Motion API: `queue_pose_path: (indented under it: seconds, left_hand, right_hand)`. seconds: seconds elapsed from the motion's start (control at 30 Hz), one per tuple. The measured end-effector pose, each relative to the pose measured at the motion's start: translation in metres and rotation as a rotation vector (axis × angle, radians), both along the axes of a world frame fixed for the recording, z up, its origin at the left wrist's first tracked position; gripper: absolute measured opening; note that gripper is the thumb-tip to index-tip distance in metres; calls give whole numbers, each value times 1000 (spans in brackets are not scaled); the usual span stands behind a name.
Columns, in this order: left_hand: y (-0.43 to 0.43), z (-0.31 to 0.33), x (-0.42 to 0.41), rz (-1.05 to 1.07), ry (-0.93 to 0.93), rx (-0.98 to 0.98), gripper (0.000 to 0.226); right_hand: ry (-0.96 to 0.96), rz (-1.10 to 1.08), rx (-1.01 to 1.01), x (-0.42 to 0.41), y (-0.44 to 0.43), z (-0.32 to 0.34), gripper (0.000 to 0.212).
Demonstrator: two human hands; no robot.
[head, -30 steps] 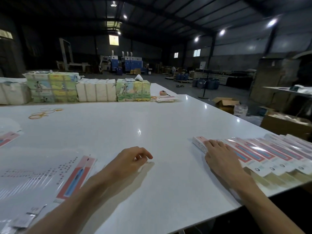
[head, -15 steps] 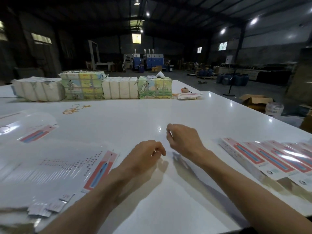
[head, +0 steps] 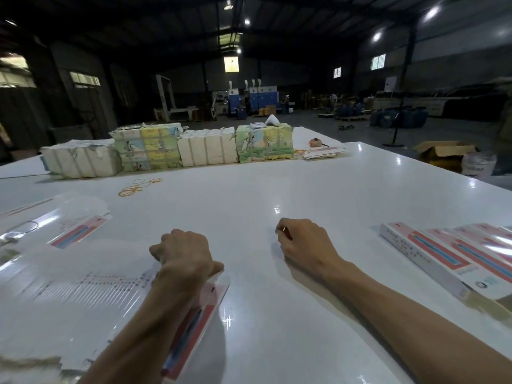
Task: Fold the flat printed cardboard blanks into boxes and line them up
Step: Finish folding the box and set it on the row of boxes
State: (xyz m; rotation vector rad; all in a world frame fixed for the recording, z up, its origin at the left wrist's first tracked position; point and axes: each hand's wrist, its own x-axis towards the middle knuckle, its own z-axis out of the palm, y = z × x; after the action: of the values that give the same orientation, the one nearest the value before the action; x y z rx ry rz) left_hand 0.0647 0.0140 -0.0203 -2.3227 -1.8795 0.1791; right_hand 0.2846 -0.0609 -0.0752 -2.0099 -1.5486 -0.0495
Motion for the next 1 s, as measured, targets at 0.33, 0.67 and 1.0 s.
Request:
queue_pose_path:
  seconds: [0.33,0.67,1.0]
  left_hand:
    - [1,10,-14,58,-102,-65,73]
    - [21,9,-25,-73,-350,-79,94]
    - [24,24,-2,-299,-1554,-263,23]
  right_hand:
    - [74,29,-1,0,-4,2,18]
    - [73,43,1,0,-3,2,19]
    - [298,176,261,-6,-2,14,18]
